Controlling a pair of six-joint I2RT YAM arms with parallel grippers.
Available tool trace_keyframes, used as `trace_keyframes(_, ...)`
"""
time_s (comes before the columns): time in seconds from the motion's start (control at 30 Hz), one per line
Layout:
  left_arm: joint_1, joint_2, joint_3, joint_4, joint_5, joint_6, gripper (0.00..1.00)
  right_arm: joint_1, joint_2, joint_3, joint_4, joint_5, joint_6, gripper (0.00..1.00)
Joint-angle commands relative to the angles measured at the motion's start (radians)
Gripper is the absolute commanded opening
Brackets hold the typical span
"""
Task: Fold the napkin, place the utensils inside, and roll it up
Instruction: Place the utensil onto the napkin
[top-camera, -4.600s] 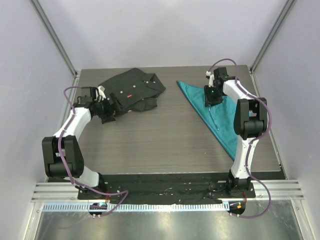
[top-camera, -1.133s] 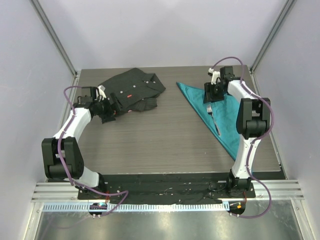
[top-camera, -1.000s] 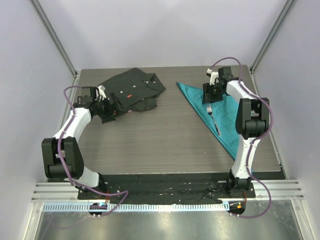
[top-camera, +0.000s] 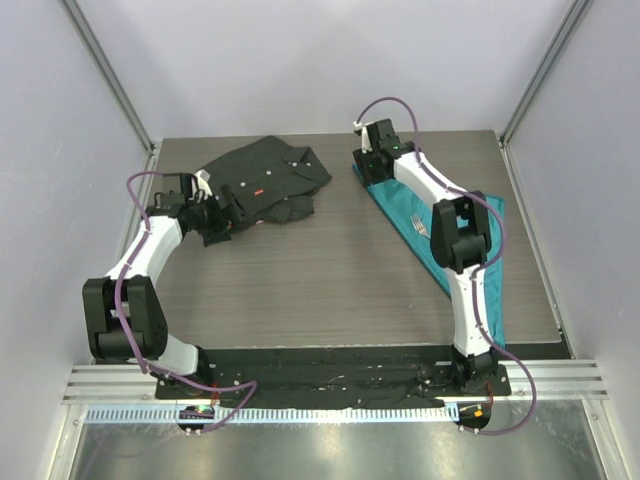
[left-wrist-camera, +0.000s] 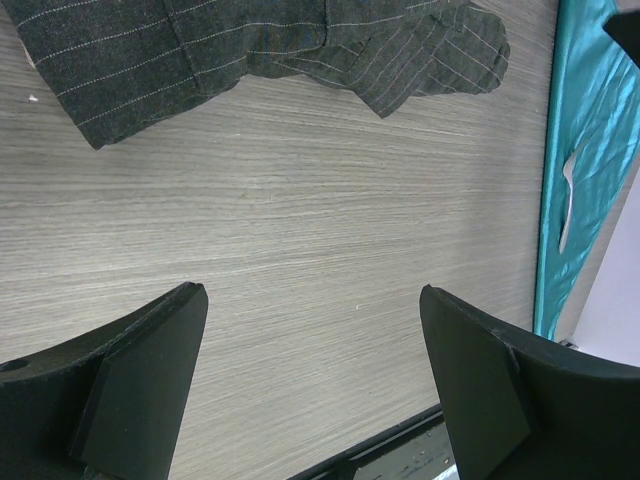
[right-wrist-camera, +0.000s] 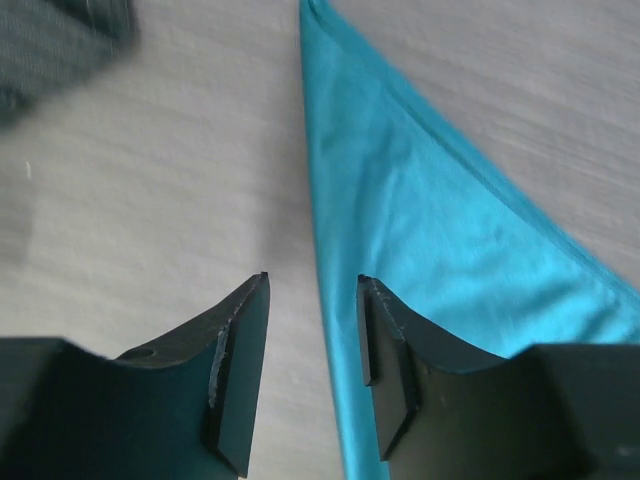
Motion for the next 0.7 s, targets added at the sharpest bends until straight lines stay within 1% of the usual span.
trace_keyframes(0.0, -0.002, -0.014, 0.029, 0.003, 0.015, 0.017, 0.93, 0.011, 0.101, 0.129, 0.041, 0.135, 0.078, 0.45)
trace_keyframes(0.13, -0.002, -0.008, 0.030, 0.003, 0.016, 0.017, 0.93, 0.022, 0.146, 0.176, 0.081, 0.151, 0.083, 0.43)
trace_keyframes(0.5, -0.002, 0.013, 0.032, 0.000, 0.023, 0.016, 0.93, 0.062, 0.138, 0.114, 0.194, 0.169, 0.026, 0.41)
trace_keyframes(0.67, -0.004, 0.018, 0.032, 0.000, 0.021, 0.017, 0.93, 0.067, 0.169, 0.143, 0.205, 0.172, 0.021, 0.41)
